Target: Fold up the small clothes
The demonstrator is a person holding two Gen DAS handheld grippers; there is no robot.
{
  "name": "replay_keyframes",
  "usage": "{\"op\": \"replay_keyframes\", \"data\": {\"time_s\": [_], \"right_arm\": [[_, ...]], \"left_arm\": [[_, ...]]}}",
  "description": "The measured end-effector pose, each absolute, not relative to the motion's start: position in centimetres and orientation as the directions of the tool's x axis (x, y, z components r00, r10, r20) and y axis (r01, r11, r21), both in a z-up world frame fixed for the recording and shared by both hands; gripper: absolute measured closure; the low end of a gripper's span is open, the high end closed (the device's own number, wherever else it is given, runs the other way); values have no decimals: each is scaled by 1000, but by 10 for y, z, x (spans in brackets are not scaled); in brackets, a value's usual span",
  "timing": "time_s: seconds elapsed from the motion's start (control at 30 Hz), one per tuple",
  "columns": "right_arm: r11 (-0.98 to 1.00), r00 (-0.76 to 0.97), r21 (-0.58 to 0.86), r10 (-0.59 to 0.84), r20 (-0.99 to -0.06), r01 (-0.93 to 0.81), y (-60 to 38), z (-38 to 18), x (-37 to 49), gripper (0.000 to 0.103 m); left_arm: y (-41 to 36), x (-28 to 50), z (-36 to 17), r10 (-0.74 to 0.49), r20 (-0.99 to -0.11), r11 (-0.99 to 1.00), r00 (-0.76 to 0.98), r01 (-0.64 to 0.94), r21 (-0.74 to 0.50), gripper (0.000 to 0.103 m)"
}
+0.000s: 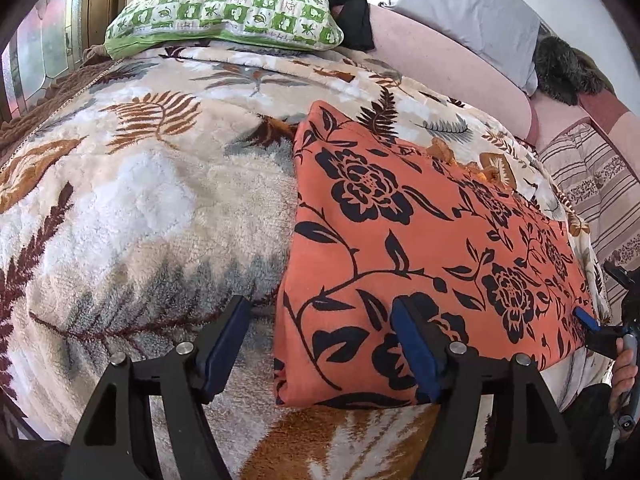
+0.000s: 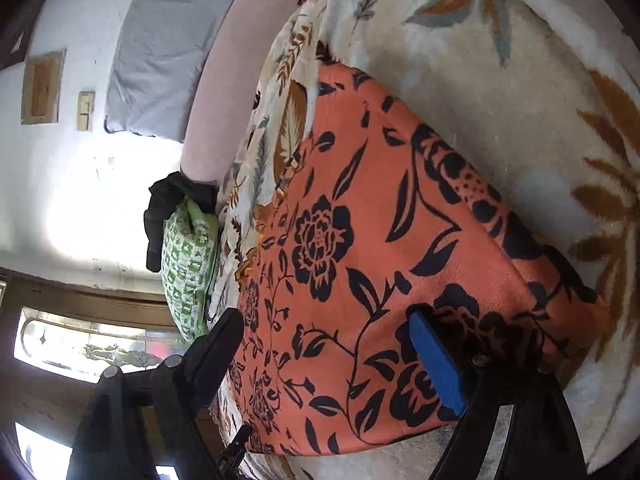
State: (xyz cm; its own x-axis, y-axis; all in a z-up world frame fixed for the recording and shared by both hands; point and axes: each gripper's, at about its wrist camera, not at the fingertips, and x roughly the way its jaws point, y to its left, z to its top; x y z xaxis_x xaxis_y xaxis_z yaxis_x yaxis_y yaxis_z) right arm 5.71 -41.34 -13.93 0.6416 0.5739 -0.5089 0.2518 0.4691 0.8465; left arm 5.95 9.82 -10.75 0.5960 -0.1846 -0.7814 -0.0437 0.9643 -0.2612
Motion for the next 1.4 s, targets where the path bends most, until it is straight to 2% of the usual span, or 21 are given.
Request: {"op": "replay_keyframes", "data": {"time_s": [0.1,0.27,0.4,0.57,0.7,0.8,1.0,1.07,1.13,1.2,1.4], "right_arm": [[513,648,838,577,-497,185,-407,-117,62,15],[545,664,820,549,-508,177,-414,-107,83,15],[513,640,816,538,-549,268,-431,-142,98,16],[481,635,851,594,-494,212,-433,-123,104,16],[503,667,847,572,-477,174,-439,-104,128,16],[525,606,792,532,-592,312,-452,-134,149,16],[559,633,805,554,-541,199,-451,-97,183,15],[578,630,785,530,-568,223,-456,-103,204,15],[615,569,727,493,-658,307,-466,-133,226,14],[545,605,775,513,-610,320,-477,-146,221,15],[598,658,791,545,-520,130,-459,-80,129,15]], "left_arm": [[101,58,-102,-183,-759,959,624,-57,-279,29],[100,56,-87,-153,-699,967,699,-38,-250,29],[96,68,-111,-172,-789,968,589,-47,-246,28],[93,66,-112,-152,-782,975,605,-36,-218,28],[94,67,-114,-156,-783,974,602,-40,-225,28],[95,67,-115,-159,-783,974,601,-34,-223,28],[89,70,-116,-128,-784,983,607,-30,-184,24],[89,71,-116,-125,-784,983,607,-29,-179,24],[89,70,-116,-127,-782,983,611,-27,-181,24],[89,69,-116,-118,-781,985,613,-27,-171,24],[84,65,-112,-110,-770,986,628,-27,-164,24]]}}
